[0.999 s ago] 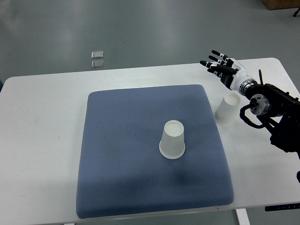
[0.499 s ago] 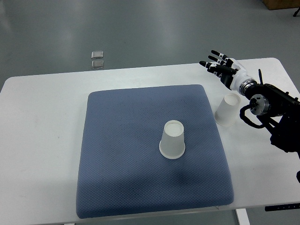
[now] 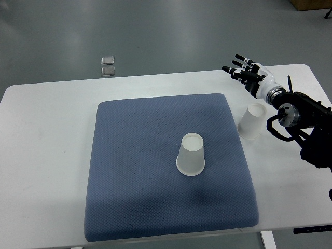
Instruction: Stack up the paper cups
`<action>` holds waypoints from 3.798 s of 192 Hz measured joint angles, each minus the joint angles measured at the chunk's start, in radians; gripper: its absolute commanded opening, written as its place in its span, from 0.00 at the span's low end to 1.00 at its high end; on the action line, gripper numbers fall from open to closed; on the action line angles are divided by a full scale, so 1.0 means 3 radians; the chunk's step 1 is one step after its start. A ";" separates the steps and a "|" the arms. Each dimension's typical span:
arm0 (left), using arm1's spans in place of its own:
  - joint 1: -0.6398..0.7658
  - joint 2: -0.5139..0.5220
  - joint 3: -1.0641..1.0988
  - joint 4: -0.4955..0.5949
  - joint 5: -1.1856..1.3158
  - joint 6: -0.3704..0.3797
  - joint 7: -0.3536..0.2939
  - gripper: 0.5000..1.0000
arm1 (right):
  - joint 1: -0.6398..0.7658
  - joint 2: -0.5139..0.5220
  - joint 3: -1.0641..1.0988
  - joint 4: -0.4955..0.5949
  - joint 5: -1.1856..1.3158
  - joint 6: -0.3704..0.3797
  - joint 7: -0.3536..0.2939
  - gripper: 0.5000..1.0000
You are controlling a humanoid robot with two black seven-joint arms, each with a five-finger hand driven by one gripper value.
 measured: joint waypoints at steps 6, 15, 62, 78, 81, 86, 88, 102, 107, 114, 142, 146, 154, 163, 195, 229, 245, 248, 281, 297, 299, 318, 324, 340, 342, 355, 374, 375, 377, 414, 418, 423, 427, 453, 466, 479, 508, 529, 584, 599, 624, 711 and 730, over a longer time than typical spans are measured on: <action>0.0000 0.0000 0.0000 0.0000 0.0000 0.0000 0.0000 1.00 | 0.0000 -0.0005 0.0000 0.0000 0.0000 0.0002 0.0000 0.83; 0.0000 0.0000 0.0000 0.0000 0.0000 0.0000 0.0000 1.00 | 0.0000 -0.0012 0.0003 0.0000 0.0000 0.0003 0.0000 0.83; 0.0000 0.0000 0.0000 0.0000 0.0000 0.0000 0.0000 1.00 | 0.0009 -0.0043 0.0005 -0.0002 0.0000 0.0007 0.0000 0.83; 0.0000 0.0000 0.0000 0.0000 0.0000 0.0000 0.0000 1.00 | 0.0010 -0.0051 0.0006 -0.0004 0.0000 0.0030 0.0000 0.83; 0.0000 0.0000 0.0000 -0.0001 0.0000 0.0000 0.0000 1.00 | 0.0009 -0.0051 0.0006 -0.0004 0.0000 0.0038 0.0000 0.83; 0.0000 0.0000 0.0000 -0.0001 0.0000 0.0000 0.0000 1.00 | 0.0009 -0.0051 0.0006 -0.0005 0.0000 0.0054 0.0000 0.83; 0.0000 0.0000 0.0000 -0.0001 0.0000 0.0000 0.0000 1.00 | 0.0009 -0.0051 0.0007 -0.0005 0.0000 0.0059 0.0000 0.83; 0.0000 0.0000 0.0000 -0.0001 0.0000 0.0000 0.0000 1.00 | 0.0009 -0.0051 0.0009 -0.0005 -0.0003 0.0086 0.0000 0.83; 0.0000 0.0000 0.0000 -0.0001 0.0000 0.0000 0.0000 1.00 | 0.0009 -0.0051 0.0011 -0.0005 -0.0004 0.0092 0.0000 0.83; 0.0000 0.0000 0.0000 -0.0001 0.0000 0.0000 0.0000 1.00 | 0.0009 -0.0051 0.0013 -0.0005 -0.0007 0.0096 0.0001 0.83; 0.0000 0.0000 0.0000 -0.0001 0.0000 0.0000 0.0000 1.00 | 0.0008 -0.0102 0.0015 0.0004 -0.0015 0.0146 0.0004 0.83; 0.0000 0.0000 0.0000 -0.0001 0.0000 0.0000 0.0000 1.00 | 0.0008 -0.0122 0.0015 0.0014 -0.0020 0.0164 0.0004 0.83; 0.0000 0.0000 0.0000 -0.0001 0.0000 0.0000 0.0000 1.00 | 0.0008 -0.0180 0.0015 0.0052 -0.0050 0.0223 0.0005 0.83; 0.0000 0.0000 0.0000 0.0000 0.0000 0.0000 0.0000 1.00 | 0.0002 -0.0266 0.0011 0.0110 -0.0124 0.0317 0.0006 0.83; 0.0000 0.0000 0.0000 -0.0001 0.0000 0.0000 0.0000 1.00 | -0.0035 -0.0532 -0.0012 0.0294 -0.0622 0.0510 0.0006 0.83; 0.0000 0.0000 0.0000 -0.0001 0.0000 0.0000 0.0000 1.00 | -0.0092 -0.0809 -0.0115 0.0523 -0.1600 0.0624 0.0153 0.83; 0.0000 0.0000 0.0000 0.0000 0.0000 0.0000 0.0000 1.00 | -0.0080 -0.0948 -0.0229 0.0603 -0.2001 0.0789 0.0220 0.83; 0.0000 0.0000 0.0000 0.0000 0.0000 0.0000 0.0000 1.00 | -0.0075 -0.0971 -0.0248 0.0615 -0.2061 0.0820 0.0228 0.83; 0.0000 0.0000 0.0000 0.0000 0.0000 0.0000 0.0000 1.00 | -0.0050 -0.1188 -0.0359 0.0748 -0.2607 0.1120 0.0266 0.83; 0.0000 0.0000 0.0001 0.0000 0.0000 0.0000 0.0000 1.00 | -0.0040 -0.1224 -0.0378 0.0797 -0.2870 0.1200 0.0270 0.83; 0.0000 0.0000 0.0001 0.0000 0.0000 0.0000 0.0000 1.00 | -0.0038 -0.1226 -0.0380 0.0801 -0.2898 0.1204 0.0270 0.83; 0.0000 0.0000 0.0001 0.0000 0.0000 0.0000 0.0000 1.00 | -0.0020 -0.1235 -0.0415 0.0823 -0.3149 0.1219 0.0271 0.83; 0.0000 0.0000 0.0001 0.0000 0.0000 0.0000 0.0000 1.00 | -0.0017 -0.1237 -0.0435 0.0826 -0.3215 0.1219 0.0271 0.82; 0.0000 0.0000 0.0000 0.0000 0.0000 0.0000 0.0000 1.00 | -0.0005 -0.1252 -0.0500 0.0827 -0.3366 0.1204 0.0271 0.82; 0.0000 0.0000 0.0000 0.0000 0.0000 0.0000 0.0000 1.00 | -0.0002 -0.1253 -0.0509 0.0827 -0.3382 0.1202 0.0271 0.82; 0.0000 0.0000 0.0000 0.0000 0.0000 0.0000 0.0000 1.00 | 0.0018 -0.1257 -0.0573 0.0828 -0.3477 0.1192 0.0271 0.82; 0.0000 0.0000 0.0000 0.0000 0.0000 0.0000 0.0000 1.00 | 0.0032 -0.1259 -0.0659 0.0828 -0.3570 0.1144 0.0274 0.82; 0.0000 0.0000 0.0000 0.0000 0.0000 0.0000 0.0000 1.00 | 0.0033 -0.1259 -0.0662 0.0828 -0.3573 0.1140 0.0274 0.82; 0.0000 0.0000 0.0000 0.0000 0.0000 0.0000 0.0000 1.00 | 0.0034 -0.1260 -0.0668 0.0828 -0.3579 0.1133 0.0274 0.82; 0.0000 0.0000 0.0000 0.0000 0.0000 0.0000 0.0000 1.00 | 0.0040 -0.1260 -0.0717 0.0829 -0.3664 0.1037 0.0285 0.81; 0.0000 0.0000 0.0000 0.0000 0.0000 0.0000 0.0000 1.00 | 0.0040 -0.1260 -0.0721 0.0829 -0.3674 0.1029 0.0286 0.81; 0.0000 0.0000 0.0000 0.0000 0.0000 0.0000 0.0000 1.00 | 0.0041 -0.1260 -0.0729 0.0829 -0.3689 0.1020 0.0287 0.81; 0.0000 0.0000 0.0000 0.0000 0.0000 0.0000 0.0000 1.00 | 0.0041 -0.1260 -0.0738 0.0829 -0.3703 0.1010 0.0287 0.80; 0.0000 0.0000 0.0000 0.0000 0.0000 0.0000 0.0000 1.00 | 0.0041 -0.1255 -0.0836 0.0829 -0.3822 0.0891 0.0292 0.79; 0.0000 0.0000 0.0001 0.0000 0.0000 0.0000 0.0000 1.00 | 0.0041 -0.1253 -0.0891 0.0829 -0.3871 0.0825 0.0296 0.77; 0.0000 0.0000 0.0001 0.0000 0.0000 0.0000 0.0000 1.00 | 0.0041 -0.1248 -0.0925 0.0829 -0.3898 0.0788 0.0302 0.74; 0.0000 0.0000 0.0001 0.0000 0.0000 0.0000 0.0000 1.00 | 0.0055 -0.1232 -0.0960 0.0826 -0.3968 0.0745 0.0310 0.62; 0.0000 0.0000 0.0000 0.0000 0.0000 0.0000 0.0000 1.00 | 0.0077 -0.1225 -0.1029 0.0821 -0.3990 0.0692 0.0312 0.57; 0.0000 0.0000 0.0000 0.0000 0.0000 0.0000 0.0000 1.00 | 0.0085 -0.1212 -0.1081 0.0795 -0.3998 0.0655 0.0312 0.45; 0.0000 0.0000 0.0000 0.0000 0.0000 0.0000 0.0000 1.00 | 0.0087 -0.1212 -0.1083 0.0789 -0.3998 0.0654 0.0312 0.35; 0.0000 0.0000 0.0000 0.0000 0.0000 0.0000 0.0000 1.00 | 0.0089 -0.1212 -0.1084 0.0787 -0.3998 0.0653 0.0313 0.22; 0.0000 0.0000 0.0001 0.0000 0.0000 0.0000 0.0000 1.00 | 0.0626 -0.1691 -0.1032 0.1458 -0.3787 0.0854 0.0371 0.25; 0.0000 0.0000 0.0001 0.0000 0.0000 0.0000 0.0000 1.00 | 0.0834 -0.1871 -0.0991 0.1753 -0.3660 0.1071 0.0373 0.25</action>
